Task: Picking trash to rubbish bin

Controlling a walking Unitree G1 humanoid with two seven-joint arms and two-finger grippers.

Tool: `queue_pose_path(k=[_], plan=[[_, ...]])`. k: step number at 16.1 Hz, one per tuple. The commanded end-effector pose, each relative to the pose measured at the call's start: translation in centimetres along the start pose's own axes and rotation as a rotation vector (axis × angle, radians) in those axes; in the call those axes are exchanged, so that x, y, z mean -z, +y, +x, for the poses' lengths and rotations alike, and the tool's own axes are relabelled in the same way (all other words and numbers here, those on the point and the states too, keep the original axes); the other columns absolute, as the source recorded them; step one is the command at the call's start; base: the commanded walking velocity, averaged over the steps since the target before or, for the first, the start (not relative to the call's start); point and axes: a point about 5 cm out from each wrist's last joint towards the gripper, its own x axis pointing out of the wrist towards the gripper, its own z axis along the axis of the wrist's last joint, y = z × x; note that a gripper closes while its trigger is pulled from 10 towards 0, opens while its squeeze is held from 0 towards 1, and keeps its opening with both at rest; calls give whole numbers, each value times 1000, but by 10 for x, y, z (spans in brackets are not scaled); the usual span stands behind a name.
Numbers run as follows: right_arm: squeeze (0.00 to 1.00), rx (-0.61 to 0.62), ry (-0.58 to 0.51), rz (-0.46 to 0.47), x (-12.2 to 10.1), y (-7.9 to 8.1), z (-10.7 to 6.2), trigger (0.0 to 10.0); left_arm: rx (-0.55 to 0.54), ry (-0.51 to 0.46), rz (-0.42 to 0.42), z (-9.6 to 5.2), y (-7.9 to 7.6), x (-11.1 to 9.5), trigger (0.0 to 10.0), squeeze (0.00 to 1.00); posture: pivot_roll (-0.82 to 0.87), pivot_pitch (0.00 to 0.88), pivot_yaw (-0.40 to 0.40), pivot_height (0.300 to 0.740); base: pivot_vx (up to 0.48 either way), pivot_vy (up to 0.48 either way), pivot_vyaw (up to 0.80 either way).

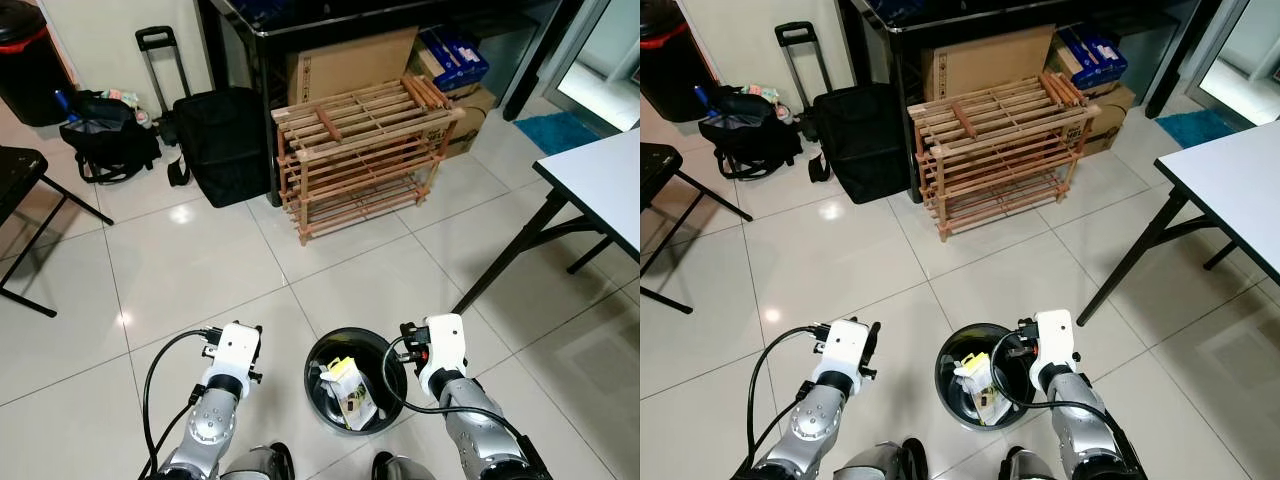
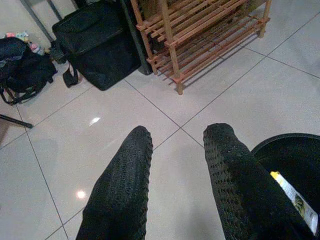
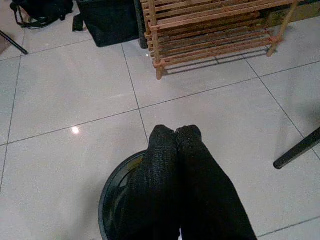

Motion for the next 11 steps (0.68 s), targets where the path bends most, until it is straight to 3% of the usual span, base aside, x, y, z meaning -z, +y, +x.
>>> queue_pose_path(k=[1,6,11], plan=[[0,26,-10,7,-2,-4,0,10000,13,26,5,-5,-4,7,10000,0,-54,124,11,740,0,0,0],[0,26,-11,7,-8,-2,8,10000,-6,35,8,-1,1,5,10000,0,-38,99,12,740,0,0,0],[0,13,18,16,-1,10,10,10000,21,71,56,1,-8,7,10000,0,-34,46,5,740,0,0,0]])
